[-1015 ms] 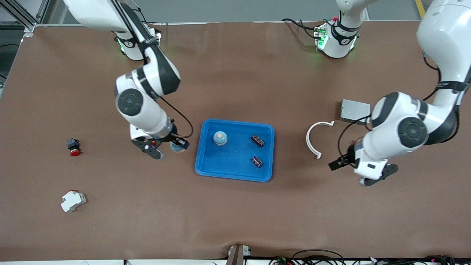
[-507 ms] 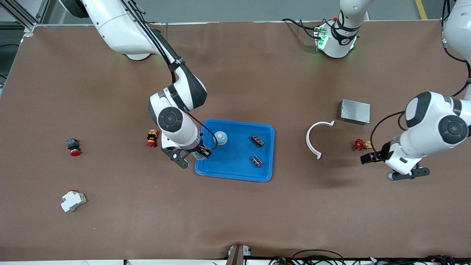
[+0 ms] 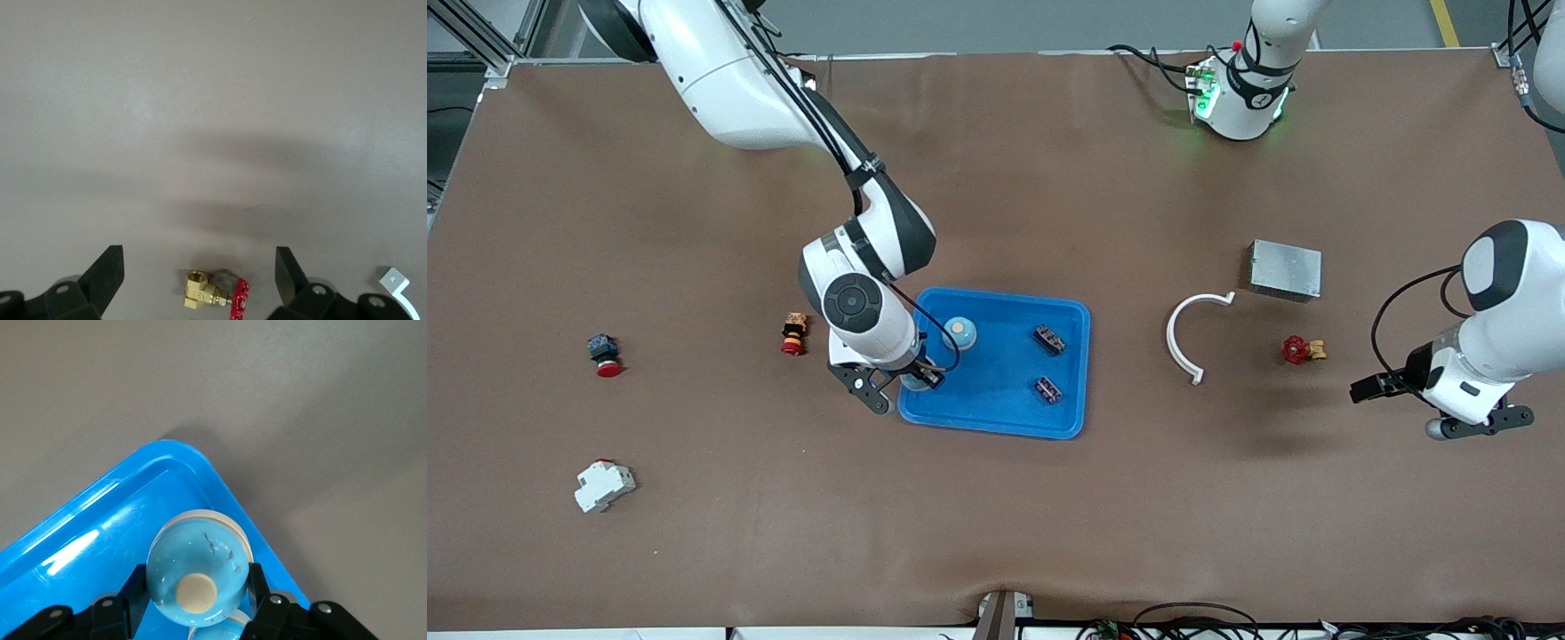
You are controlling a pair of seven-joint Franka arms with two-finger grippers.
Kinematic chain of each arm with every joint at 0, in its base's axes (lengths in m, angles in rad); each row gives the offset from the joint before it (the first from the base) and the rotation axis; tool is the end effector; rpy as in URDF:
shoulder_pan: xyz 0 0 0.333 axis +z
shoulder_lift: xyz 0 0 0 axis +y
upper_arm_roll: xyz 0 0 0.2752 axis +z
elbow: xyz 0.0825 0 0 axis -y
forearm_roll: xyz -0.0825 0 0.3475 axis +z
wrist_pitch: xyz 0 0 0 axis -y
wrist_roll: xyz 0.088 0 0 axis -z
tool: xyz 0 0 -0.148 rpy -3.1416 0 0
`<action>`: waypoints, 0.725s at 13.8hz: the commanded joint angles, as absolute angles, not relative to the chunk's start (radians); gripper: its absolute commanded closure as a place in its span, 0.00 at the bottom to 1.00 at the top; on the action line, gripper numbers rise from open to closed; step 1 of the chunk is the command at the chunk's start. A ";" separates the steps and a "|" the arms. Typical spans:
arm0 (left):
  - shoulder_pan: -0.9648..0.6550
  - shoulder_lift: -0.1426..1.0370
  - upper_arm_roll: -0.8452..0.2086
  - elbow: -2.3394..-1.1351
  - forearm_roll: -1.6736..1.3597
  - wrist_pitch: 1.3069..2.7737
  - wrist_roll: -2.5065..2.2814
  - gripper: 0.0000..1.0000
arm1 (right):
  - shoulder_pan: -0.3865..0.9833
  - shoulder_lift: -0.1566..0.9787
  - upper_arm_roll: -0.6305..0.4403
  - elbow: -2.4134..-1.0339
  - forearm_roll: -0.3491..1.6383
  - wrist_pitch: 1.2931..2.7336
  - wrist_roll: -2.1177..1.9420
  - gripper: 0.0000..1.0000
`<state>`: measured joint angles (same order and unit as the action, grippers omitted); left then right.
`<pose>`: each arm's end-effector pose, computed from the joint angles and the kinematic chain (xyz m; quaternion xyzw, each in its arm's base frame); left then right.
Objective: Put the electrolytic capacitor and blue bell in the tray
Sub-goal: 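Lower the bell into the tray with the right gripper while the left gripper withdraws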
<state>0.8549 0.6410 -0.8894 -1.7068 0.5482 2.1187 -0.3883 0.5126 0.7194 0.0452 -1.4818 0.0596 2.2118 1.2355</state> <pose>0.6156 0.0622 0.2725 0.9959 0.0880 0.0202 0.0111 0.5618 0.3510 0.2010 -0.9344 0.3541 0.0269 0.0285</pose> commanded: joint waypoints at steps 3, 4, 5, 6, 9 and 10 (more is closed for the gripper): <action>0.867 0.649 -0.868 -1.698 0.569 2.137 -0.385 0.00 | 0.543 0.770 0.035 -1.410 0.044 2.204 1.278 1.00; 0.893 0.646 -0.870 -1.709 0.569 2.143 -0.384 0.00 | 0.552 0.776 0.034 -1.404 0.041 2.203 1.288 1.00; 0.899 0.638 -0.873 -1.713 0.568 2.140 -0.383 0.00 | 0.563 0.784 0.031 -1.396 0.041 2.201 1.292 1.00; 0.899 0.640 -0.873 -1.713 0.568 2.138 -0.388 0.00 | 0.571 0.785 0.031 -1.393 0.041 2.201 1.295 1.00; 0.902 0.612 -0.870 -1.713 0.563 2.117 -0.379 0.00 | 0.592 0.813 0.031 -1.372 0.014 2.201 1.347 1.00; 0.903 0.601 -0.868 -1.715 0.560 2.115 -0.362 0.00 | 0.601 0.821 0.031 -1.371 -0.003 2.203 1.365 1.00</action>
<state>0.8954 0.6413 -0.8622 -1.7031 0.5483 2.1276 -0.3857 0.5751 0.7846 0.0432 -1.4189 0.0347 2.2118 1.3116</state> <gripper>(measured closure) 0.000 0.366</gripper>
